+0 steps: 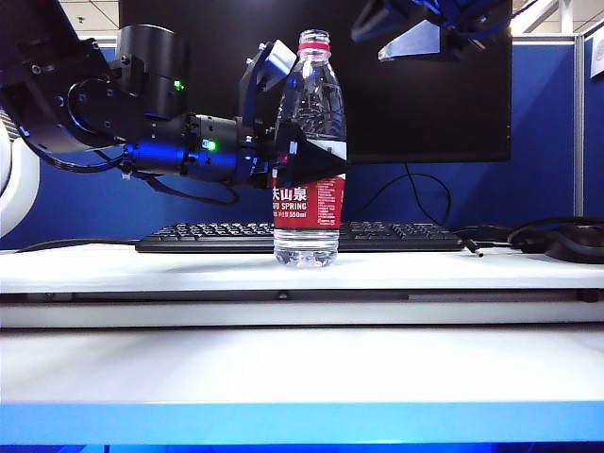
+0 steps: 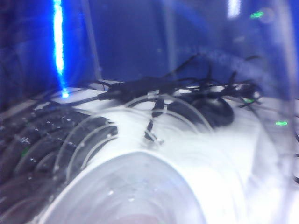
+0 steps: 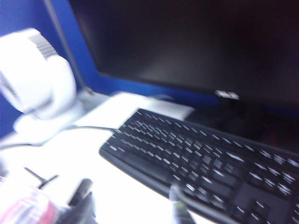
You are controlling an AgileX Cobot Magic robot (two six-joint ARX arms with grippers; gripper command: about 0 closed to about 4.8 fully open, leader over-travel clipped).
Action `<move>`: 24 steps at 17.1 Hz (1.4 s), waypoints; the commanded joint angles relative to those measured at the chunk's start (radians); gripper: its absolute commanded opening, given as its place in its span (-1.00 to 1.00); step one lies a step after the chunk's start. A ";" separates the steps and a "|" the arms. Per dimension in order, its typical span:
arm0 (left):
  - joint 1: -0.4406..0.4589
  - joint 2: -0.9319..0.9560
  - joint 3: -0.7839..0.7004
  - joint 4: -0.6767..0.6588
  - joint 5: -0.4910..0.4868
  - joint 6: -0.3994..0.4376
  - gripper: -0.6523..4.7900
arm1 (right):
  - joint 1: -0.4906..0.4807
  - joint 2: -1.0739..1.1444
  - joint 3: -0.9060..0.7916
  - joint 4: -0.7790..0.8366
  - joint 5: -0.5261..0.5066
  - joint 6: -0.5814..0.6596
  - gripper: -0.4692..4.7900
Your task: Unscrew the cap from the plastic bottle on the table.
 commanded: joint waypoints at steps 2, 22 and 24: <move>0.001 0.003 -0.004 -0.023 -0.012 0.010 0.00 | 0.002 -0.006 0.003 -0.107 0.026 -0.022 -0.56; 0.001 0.003 -0.004 -0.021 0.026 -0.029 0.07 | 0.002 -0.006 0.003 -0.240 0.000 -0.092 -0.84; 0.001 0.003 -0.004 -0.021 0.026 -0.026 0.18 | 0.002 -0.006 0.003 -0.240 0.000 -0.092 -0.84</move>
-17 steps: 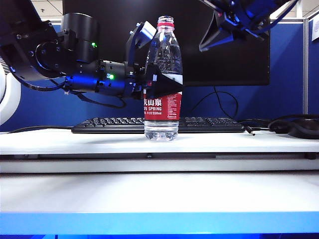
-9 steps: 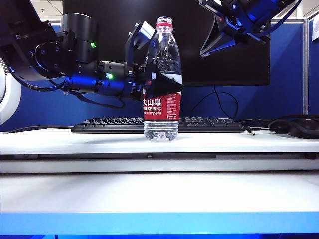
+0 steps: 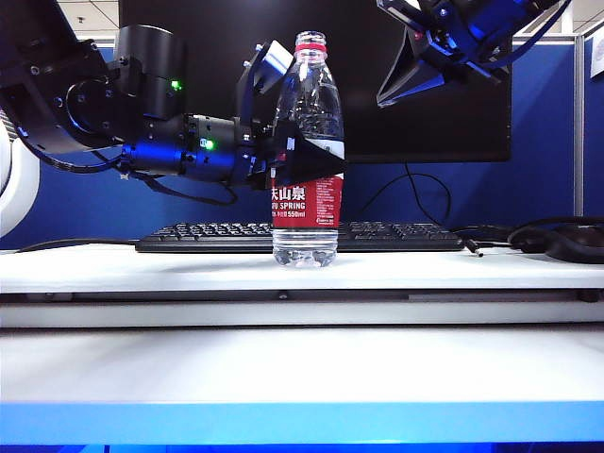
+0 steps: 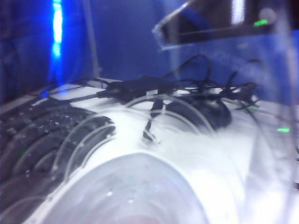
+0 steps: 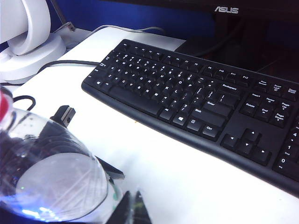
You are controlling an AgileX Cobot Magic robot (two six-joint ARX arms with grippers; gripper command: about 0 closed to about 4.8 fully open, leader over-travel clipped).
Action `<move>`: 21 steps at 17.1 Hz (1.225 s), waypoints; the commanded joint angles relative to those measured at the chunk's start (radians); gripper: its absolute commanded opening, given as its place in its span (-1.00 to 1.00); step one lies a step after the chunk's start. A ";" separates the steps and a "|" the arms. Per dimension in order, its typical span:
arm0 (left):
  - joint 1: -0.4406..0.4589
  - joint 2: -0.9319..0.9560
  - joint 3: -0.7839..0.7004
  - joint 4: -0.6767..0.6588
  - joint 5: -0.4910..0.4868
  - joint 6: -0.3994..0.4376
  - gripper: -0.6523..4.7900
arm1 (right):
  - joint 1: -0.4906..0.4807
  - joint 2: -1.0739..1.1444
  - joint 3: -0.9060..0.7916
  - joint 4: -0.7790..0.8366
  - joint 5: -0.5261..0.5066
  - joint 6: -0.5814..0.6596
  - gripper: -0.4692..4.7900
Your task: Unscrew the cap from the plastic bottle on the table.
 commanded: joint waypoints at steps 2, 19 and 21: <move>0.000 0.003 -0.004 -0.024 0.006 0.023 0.18 | 0.001 -0.005 0.003 0.008 -0.006 -0.003 -0.84; 0.000 0.000 0.003 -0.015 0.031 0.027 1.00 | 0.001 -0.005 0.003 0.016 -0.031 -0.004 -0.84; 0.001 -0.004 0.003 -0.014 0.074 0.025 1.00 | 0.001 -0.005 0.003 0.015 -0.031 -0.004 -0.84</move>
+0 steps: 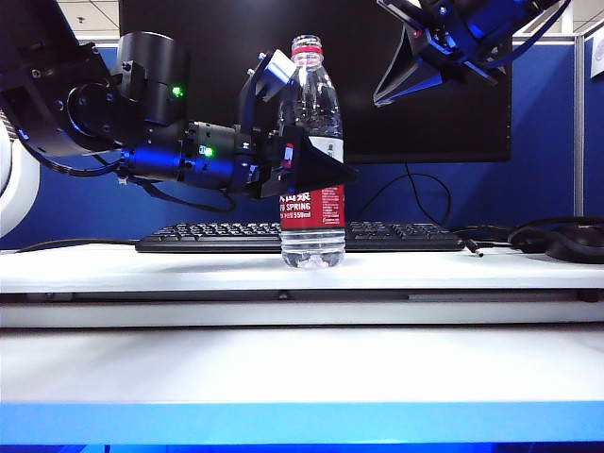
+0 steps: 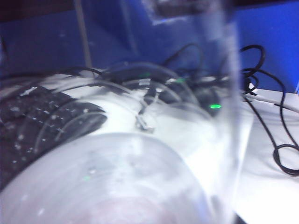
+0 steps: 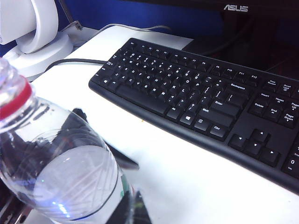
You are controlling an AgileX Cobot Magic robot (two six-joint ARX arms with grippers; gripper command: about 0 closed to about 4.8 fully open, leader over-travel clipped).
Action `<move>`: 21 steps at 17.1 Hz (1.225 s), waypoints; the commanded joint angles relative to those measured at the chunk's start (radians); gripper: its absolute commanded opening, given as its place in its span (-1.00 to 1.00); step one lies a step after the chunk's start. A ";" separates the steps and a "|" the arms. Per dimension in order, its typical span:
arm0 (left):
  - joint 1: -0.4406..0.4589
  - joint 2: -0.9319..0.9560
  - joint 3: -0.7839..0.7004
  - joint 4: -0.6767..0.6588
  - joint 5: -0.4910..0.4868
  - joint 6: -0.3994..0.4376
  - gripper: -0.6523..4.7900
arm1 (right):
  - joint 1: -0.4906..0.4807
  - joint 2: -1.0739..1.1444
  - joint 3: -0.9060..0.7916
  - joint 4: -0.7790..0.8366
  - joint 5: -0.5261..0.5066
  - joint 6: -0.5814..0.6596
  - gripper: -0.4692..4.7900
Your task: Unscrew the cap from the plastic bottle on the table.
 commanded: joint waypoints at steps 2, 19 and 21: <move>0.009 -0.020 0.002 0.011 0.066 -0.002 1.00 | 0.001 -0.005 0.003 0.018 -0.005 -0.004 -0.84; 0.146 -0.094 0.003 -0.036 0.251 -0.072 1.00 | 0.001 -0.005 0.003 0.041 -0.006 -0.003 -0.84; 0.146 -0.094 0.003 -0.040 0.273 -0.076 1.00 | 0.001 -0.005 0.003 0.040 -0.006 -0.003 -0.84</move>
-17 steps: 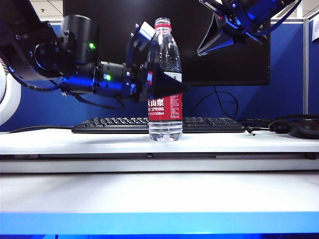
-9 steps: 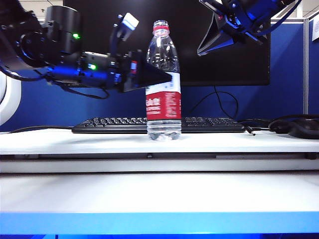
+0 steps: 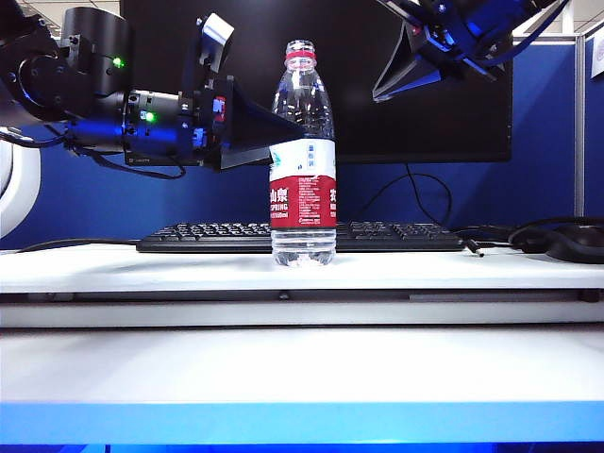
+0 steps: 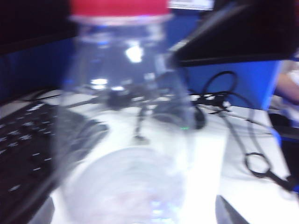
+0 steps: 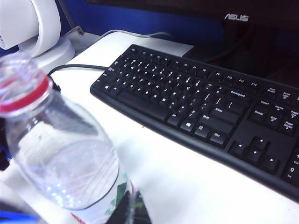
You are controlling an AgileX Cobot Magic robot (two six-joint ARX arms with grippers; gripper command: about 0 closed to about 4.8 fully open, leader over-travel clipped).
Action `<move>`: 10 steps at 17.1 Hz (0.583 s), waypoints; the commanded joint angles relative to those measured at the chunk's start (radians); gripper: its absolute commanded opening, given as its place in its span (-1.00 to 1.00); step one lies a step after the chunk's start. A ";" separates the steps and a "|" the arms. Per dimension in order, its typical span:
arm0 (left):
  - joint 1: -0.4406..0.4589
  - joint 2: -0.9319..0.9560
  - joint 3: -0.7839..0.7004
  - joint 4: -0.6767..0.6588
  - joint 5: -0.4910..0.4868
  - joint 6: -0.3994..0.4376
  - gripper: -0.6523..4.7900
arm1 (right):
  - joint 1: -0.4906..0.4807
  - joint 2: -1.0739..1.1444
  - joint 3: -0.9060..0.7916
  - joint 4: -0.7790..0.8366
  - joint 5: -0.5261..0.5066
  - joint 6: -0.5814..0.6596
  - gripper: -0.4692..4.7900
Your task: Unscrew the cap from the plastic bottle on the table.
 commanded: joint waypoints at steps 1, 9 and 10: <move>0.001 -0.007 0.003 -0.001 0.033 -0.006 1.00 | 0.002 -0.006 0.003 0.017 -0.006 -0.002 -0.84; 0.124 -0.109 0.003 -0.055 0.032 -0.037 1.00 | 0.002 -0.029 0.004 0.015 -0.010 0.035 -0.84; 0.150 -0.132 0.003 -0.071 0.031 -0.049 1.00 | 0.002 -0.036 0.005 0.014 -0.013 0.037 -0.84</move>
